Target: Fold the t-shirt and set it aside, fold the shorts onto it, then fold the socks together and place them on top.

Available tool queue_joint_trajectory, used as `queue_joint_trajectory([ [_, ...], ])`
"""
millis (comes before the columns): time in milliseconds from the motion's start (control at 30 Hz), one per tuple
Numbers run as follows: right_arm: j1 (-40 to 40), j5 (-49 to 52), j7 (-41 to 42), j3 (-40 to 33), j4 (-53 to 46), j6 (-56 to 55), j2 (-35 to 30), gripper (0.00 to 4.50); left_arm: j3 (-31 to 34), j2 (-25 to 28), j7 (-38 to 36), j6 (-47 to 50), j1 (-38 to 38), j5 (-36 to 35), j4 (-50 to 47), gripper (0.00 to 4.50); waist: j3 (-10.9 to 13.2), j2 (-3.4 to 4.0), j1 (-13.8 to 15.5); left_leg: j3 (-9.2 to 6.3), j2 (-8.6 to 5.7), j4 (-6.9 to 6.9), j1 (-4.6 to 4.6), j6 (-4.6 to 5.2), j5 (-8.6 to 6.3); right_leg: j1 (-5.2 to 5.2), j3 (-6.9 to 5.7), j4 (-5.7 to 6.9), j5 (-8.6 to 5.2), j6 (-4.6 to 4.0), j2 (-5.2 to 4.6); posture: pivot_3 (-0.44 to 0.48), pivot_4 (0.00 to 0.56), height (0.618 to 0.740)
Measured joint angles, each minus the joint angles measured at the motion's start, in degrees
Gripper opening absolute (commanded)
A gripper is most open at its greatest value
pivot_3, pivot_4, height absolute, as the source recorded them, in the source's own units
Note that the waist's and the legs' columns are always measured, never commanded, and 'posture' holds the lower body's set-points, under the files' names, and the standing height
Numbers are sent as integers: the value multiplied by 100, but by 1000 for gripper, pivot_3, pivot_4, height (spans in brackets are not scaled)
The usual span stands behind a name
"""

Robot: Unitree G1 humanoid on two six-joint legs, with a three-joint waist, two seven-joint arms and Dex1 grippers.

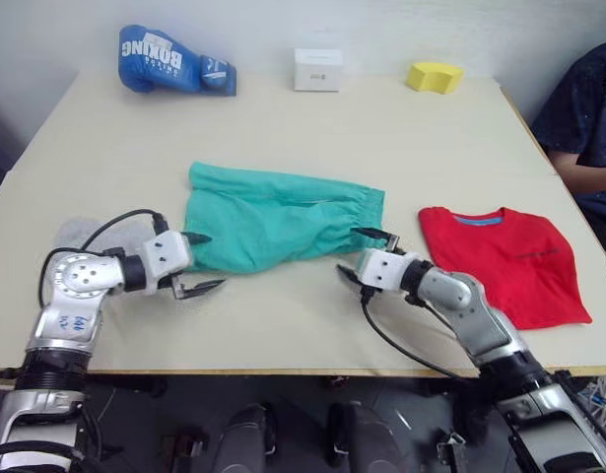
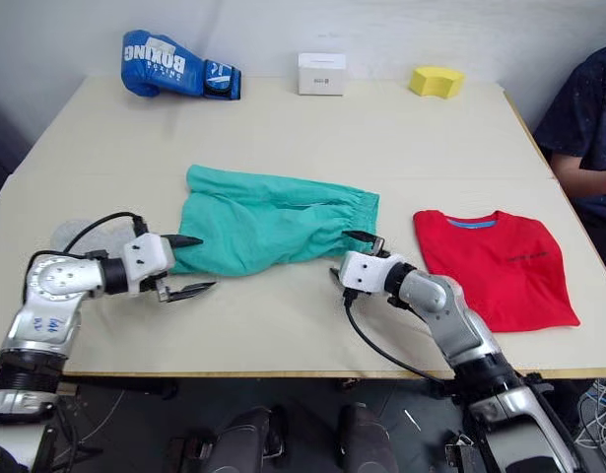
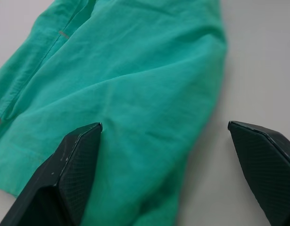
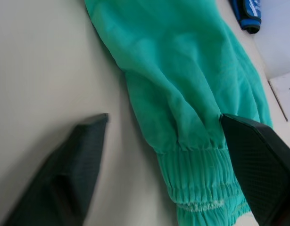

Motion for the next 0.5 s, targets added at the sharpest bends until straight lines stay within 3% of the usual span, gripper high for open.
queue_joint_trajectory([
  [33, -34, -60, -61, 0, 87, -21, 0, 2496, -14, -25, 75, -55, -7, 28, 15, 4500, 0, 0, 0, 1, 0, 0, 0, -1, 0, 0, -1, 2, -1, -2, 0, 0, 150, 740],
  [133, -199, -195, -192, 3, 472, -106, 6, 1309, -112, -137, 298, -147, -118, 108, 177, 3878, -2, 1, 8, 2, 0, 3, 4, -1, 0, 3, -6, 5, -2, -3, 2, 0, 150, 740],
  [267, -240, -219, -213, 4, 690, -262, 8, 0, -303, -225, 461, -292, -347, 189, 566, 2637, -6, 3, 9, 2, 1, 2, 18, -1, 0, 13, -11, 6, -2, -3, 2, 0, 150, 740],
  [500, -224, -2, 7, -36, 839, -791, -148, 0, -432, -165, 205, -567, -360, 151, 816, 421, -13, 7, -12, 7, 6, -2, 24, -5, -1, 13, -10, 6, -2, -3, 5, 0, 150, 740],
])
